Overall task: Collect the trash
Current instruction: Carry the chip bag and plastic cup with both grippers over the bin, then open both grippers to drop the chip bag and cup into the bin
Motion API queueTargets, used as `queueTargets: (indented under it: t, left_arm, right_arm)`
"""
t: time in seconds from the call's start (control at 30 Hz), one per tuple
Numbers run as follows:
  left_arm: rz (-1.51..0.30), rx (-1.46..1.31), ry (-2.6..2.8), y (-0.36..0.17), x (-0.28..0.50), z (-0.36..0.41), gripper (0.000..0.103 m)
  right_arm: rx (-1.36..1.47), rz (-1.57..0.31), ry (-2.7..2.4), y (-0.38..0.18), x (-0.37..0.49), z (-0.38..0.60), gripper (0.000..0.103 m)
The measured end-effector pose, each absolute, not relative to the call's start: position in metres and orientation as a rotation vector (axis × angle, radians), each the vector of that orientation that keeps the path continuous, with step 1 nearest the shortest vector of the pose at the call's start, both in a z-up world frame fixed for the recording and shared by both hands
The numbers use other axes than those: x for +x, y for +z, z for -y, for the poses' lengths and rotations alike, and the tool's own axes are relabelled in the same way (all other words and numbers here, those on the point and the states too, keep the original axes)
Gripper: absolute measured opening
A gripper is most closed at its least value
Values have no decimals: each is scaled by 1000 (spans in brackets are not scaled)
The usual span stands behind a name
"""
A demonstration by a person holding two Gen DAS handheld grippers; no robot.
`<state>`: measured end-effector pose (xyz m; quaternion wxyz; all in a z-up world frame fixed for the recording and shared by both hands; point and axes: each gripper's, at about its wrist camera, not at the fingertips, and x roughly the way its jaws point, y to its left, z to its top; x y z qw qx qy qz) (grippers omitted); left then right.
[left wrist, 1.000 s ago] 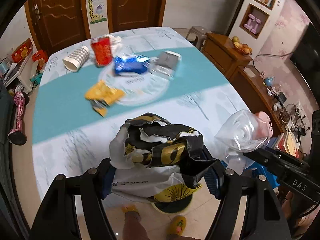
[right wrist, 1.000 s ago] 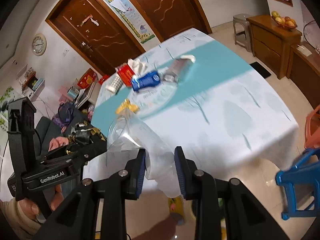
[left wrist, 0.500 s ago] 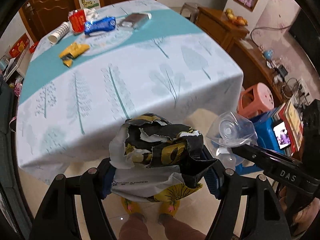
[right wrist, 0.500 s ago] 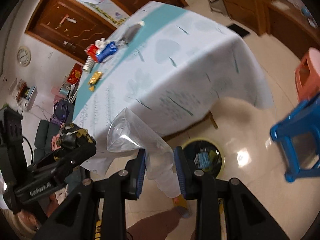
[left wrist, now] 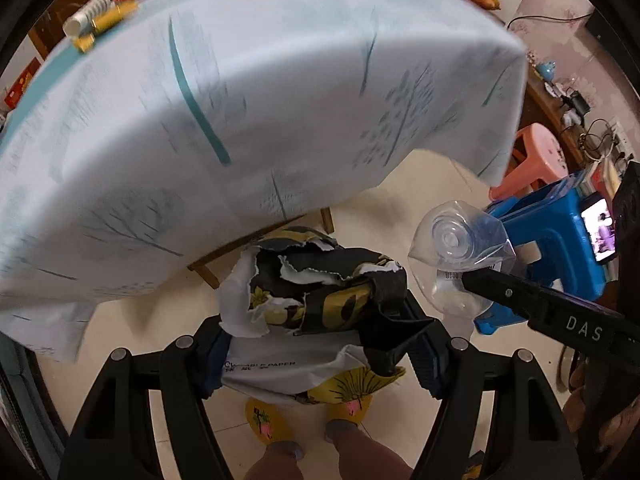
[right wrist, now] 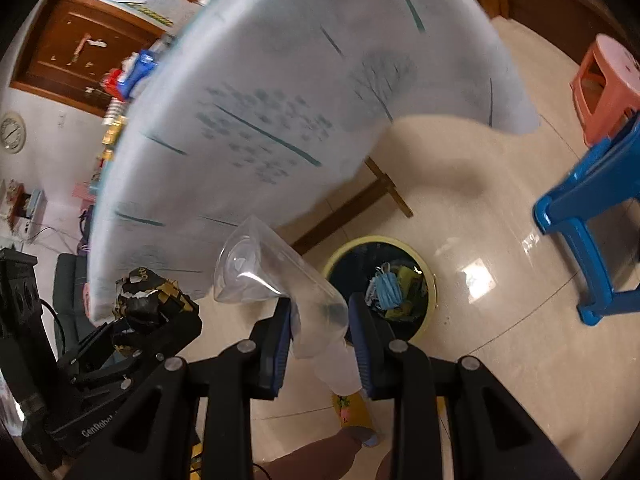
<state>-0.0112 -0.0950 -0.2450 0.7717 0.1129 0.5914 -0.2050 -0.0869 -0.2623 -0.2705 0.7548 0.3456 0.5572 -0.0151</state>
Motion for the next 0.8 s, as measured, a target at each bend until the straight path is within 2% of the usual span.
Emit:
queueTargets:
  t: [0.3,0.53,0.7,0.8]
  left_arm:
    - [-1303,276,-487,-363,-5,92,72]
    - [-1347,324,-518,-434,5,88,73]
    - [-1342,307,-524,-451,9,82,96]
    - [-1332,312,-506,-456,14,77,98]
  right_arm:
    - [770,-1271,-126,-394,-85,241,28]
    - [829,-1285,-207,-465,-91,234,28]
    - [822,-1297,-225,-489,-89,227,28]
    - [810,-1299,-222,-496,-86,222,28]
